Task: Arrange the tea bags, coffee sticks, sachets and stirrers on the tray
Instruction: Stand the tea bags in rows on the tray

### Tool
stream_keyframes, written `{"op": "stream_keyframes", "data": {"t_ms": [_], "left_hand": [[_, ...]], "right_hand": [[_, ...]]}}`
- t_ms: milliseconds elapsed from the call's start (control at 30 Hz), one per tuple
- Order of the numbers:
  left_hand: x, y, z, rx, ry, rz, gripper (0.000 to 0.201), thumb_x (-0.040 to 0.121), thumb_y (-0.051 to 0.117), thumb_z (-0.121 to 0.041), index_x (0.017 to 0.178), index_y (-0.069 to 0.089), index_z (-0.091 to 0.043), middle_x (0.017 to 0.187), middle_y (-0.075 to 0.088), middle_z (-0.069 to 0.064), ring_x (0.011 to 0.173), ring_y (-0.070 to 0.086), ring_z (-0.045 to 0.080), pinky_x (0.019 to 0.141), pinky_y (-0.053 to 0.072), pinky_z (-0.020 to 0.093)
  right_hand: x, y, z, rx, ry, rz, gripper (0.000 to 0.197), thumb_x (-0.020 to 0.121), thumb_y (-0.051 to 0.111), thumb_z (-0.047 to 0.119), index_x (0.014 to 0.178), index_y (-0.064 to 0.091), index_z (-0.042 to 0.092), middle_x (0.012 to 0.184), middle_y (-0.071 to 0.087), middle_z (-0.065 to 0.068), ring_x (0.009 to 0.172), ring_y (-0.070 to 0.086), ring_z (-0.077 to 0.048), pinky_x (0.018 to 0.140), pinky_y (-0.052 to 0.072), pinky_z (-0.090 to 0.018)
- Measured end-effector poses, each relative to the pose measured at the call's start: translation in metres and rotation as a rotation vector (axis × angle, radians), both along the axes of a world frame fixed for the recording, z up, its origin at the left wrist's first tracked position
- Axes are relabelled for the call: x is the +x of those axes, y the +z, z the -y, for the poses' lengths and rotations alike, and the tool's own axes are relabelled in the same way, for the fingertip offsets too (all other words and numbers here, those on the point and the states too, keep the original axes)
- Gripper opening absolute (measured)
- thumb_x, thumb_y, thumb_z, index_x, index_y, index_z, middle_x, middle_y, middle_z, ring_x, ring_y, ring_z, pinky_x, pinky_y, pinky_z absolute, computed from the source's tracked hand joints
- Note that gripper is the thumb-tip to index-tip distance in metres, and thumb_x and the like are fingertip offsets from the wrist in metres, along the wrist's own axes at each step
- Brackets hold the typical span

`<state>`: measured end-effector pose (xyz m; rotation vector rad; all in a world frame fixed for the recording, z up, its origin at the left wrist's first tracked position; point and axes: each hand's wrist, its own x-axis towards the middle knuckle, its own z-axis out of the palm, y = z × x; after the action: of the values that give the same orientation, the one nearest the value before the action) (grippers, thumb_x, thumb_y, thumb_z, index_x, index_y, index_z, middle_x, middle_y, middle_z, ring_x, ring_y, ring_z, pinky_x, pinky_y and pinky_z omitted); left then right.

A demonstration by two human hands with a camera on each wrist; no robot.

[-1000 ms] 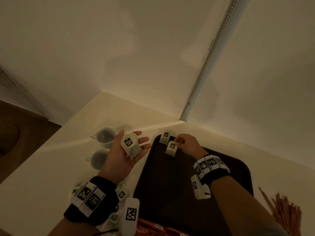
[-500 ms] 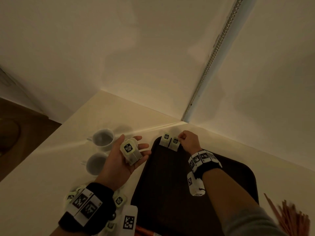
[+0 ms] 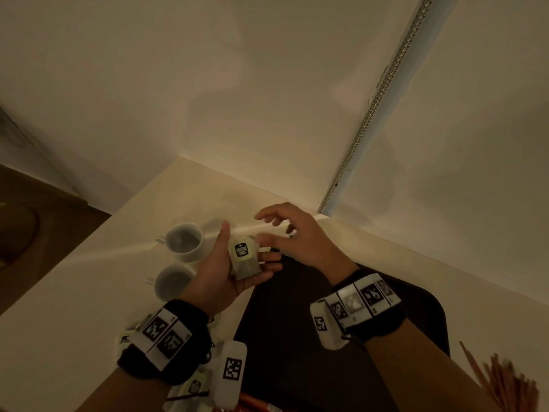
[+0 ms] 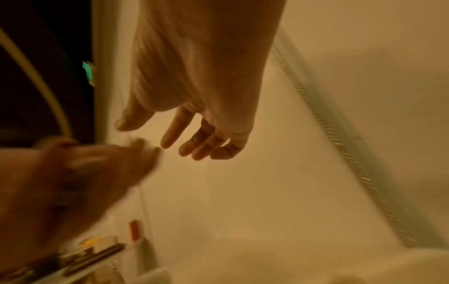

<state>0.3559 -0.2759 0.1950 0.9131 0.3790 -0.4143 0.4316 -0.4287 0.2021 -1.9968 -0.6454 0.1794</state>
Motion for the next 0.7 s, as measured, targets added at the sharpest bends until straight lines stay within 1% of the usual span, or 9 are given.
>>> {"op": "stream_keyframes", "data": {"t_ms": [67, 133, 167, 267, 300, 400, 533, 633, 700], "left_hand": [[0.000, 0.007, 0.003, -0.015, -0.024, 0.016, 0.076, 0.088, 0.020, -0.069, 0.113, 0.063, -0.012, 0.109, 0.071, 0.013, 0.094, 0.070, 0.029, 0.076, 0.057, 0.034], [-0.001, 0.013, 0.005, -0.048, -0.042, 0.030, 0.074, 0.088, 0.020, -0.069, 0.112, 0.064, -0.015, 0.111, 0.070, 0.012, 0.097, 0.069, 0.028, 0.078, 0.057, 0.036], [-0.001, 0.014, 0.005, -0.067, -0.051, 0.040, 0.074, 0.087, 0.020, -0.069, 0.113, 0.064, -0.015, 0.112, 0.070, 0.012, 0.099, 0.068, 0.029, 0.080, 0.057, 0.037], [-0.003, 0.015, 0.004, -0.100, -0.079, 0.072, 0.076, 0.084, 0.023, -0.070, 0.123, 0.059, -0.015, 0.120, 0.066, 0.012, 0.108, 0.064, 0.030, 0.088, 0.054, 0.038], [-0.004, 0.014, 0.004, -0.101, -0.075, 0.081, 0.076, 0.082, 0.026, -0.069, 0.124, 0.058, -0.015, 0.120, 0.066, 0.013, 0.109, 0.064, 0.029, 0.089, 0.054, 0.037], [-0.008, 0.011, 0.005, -0.139, 0.020, 0.093, 0.070, 0.076, 0.040, -0.064, 0.118, 0.061, -0.013, 0.117, 0.067, 0.014, 0.106, 0.065, 0.026, 0.081, 0.057, 0.035], [-0.010, 0.011, 0.003, -0.129, 0.188, 0.216, 0.037, 0.077, 0.058, -0.038, 0.105, 0.058, -0.013, 0.107, 0.068, 0.007, 0.097, 0.068, 0.019, 0.075, 0.057, 0.033], [-0.011, 0.015, 0.001, -0.078, 0.158, 0.245, 0.029, 0.077, 0.061, -0.026, 0.102, 0.058, -0.012, 0.100, 0.067, 0.007, 0.096, 0.066, 0.020, 0.070, 0.057, 0.029], [-0.012, 0.017, 0.001, -0.075, 0.133, 0.238, 0.025, 0.079, 0.061, -0.026, 0.099, 0.059, -0.011, 0.100, 0.066, 0.009, 0.095, 0.065, 0.022, 0.065, 0.057, 0.026]], "right_hand": [[-0.011, 0.015, -0.010, -0.055, 0.122, 0.084, 0.035, 0.070, 0.081, 0.026, 0.102, 0.067, 0.024, 0.100, 0.060, -0.002, 0.092, 0.054, -0.010, 0.078, 0.041, -0.014], [-0.013, 0.021, -0.012, -0.105, 0.146, 0.166, 0.029, 0.071, 0.079, 0.024, 0.099, 0.069, 0.019, 0.097, 0.059, -0.002, 0.091, 0.055, -0.012, 0.081, 0.045, -0.024], [-0.013, 0.025, -0.011, -0.109, 0.137, 0.178, 0.025, 0.073, 0.078, 0.021, 0.096, 0.070, 0.018, 0.096, 0.059, -0.001, 0.090, 0.055, -0.010, 0.080, 0.045, -0.024], [-0.016, 0.038, -0.006, -0.073, 0.094, 0.138, 0.013, 0.077, 0.075, 0.018, 0.088, 0.070, 0.016, 0.094, 0.060, 0.002, 0.087, 0.054, -0.001, 0.070, 0.040, -0.009], [-0.017, 0.044, -0.006, -0.058, 0.081, 0.141, 0.009, 0.079, 0.073, 0.017, 0.087, 0.070, 0.017, 0.092, 0.062, 0.003, 0.086, 0.055, -0.001, 0.069, 0.040, -0.009], [-0.018, 0.064, -0.005, -0.015, 0.052, 0.125, 0.004, 0.083, 0.069, 0.015, 0.087, 0.070, 0.015, 0.083, 0.068, 0.005, 0.079, 0.062, -0.005, 0.065, 0.047, -0.019], [-0.020, 0.086, -0.008, -0.088, 0.046, 0.142, 0.007, 0.081, 0.072, 0.020, 0.085, 0.071, 0.015, 0.069, 0.066, 0.005, 0.062, 0.059, -0.005, 0.060, 0.042, -0.010], [-0.022, 0.093, -0.014, -0.218, 0.026, 0.187, 0.011, 0.082, 0.071, 0.026, 0.083, 0.073, 0.015, 0.063, 0.060, 0.011, 0.058, 0.055, 0.000, 0.057, 0.041, -0.009], [-0.025, 0.095, -0.018, -0.267, 0.011, 0.227, 0.017, 0.083, 0.070, 0.029, 0.076, 0.071, 0.013, 0.059, 0.058, 0.010, 0.056, 0.054, -0.001, 0.055, 0.041, -0.011]]}}
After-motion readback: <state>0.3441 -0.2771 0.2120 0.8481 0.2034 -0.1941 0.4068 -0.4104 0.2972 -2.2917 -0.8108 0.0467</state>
